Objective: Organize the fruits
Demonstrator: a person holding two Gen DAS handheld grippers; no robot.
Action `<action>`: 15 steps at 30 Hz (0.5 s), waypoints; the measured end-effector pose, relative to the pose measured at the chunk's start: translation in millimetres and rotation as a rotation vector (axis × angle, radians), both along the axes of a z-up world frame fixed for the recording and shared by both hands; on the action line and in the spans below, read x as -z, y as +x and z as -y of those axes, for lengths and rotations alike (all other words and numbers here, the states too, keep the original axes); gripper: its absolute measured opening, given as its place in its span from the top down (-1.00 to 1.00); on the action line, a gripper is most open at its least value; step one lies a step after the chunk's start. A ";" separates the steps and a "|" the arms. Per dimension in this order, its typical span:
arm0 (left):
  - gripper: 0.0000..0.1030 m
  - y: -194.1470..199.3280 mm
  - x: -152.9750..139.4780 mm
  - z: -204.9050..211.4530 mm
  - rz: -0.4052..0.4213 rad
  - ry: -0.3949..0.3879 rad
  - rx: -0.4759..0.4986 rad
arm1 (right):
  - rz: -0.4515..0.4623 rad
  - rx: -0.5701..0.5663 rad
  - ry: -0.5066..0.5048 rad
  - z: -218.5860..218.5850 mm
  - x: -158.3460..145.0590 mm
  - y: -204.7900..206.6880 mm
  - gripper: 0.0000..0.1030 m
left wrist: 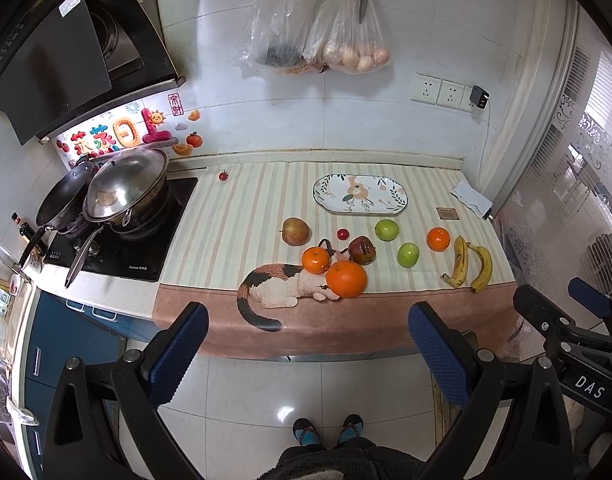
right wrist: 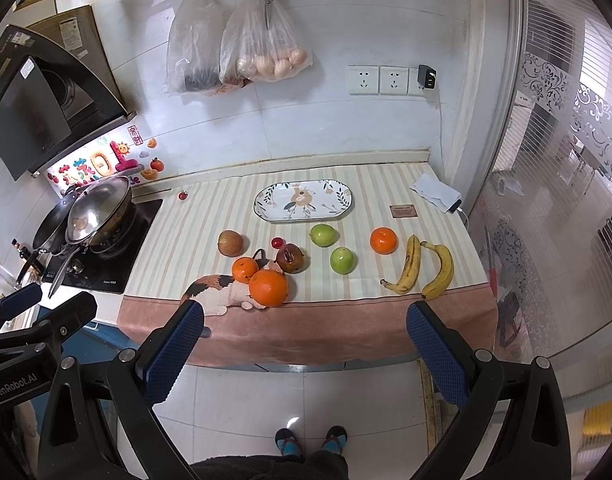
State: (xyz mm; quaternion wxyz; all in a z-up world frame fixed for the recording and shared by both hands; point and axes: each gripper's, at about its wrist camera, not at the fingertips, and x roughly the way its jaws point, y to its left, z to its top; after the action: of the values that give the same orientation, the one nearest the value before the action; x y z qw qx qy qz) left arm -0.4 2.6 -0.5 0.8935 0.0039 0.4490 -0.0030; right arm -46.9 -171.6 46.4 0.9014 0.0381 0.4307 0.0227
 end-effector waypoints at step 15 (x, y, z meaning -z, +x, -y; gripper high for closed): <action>-0.98 2.7 2.0 -3.6 0.002 -0.002 0.003 | 0.003 -0.001 0.007 -2.1 -0.8 0.9 -1.00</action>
State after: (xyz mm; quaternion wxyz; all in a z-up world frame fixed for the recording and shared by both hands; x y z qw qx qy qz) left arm 2.3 6.3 -2.5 0.8940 0.0037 0.4481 -0.0047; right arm -46.0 -169.5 47.3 0.9019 0.0410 0.4294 0.0249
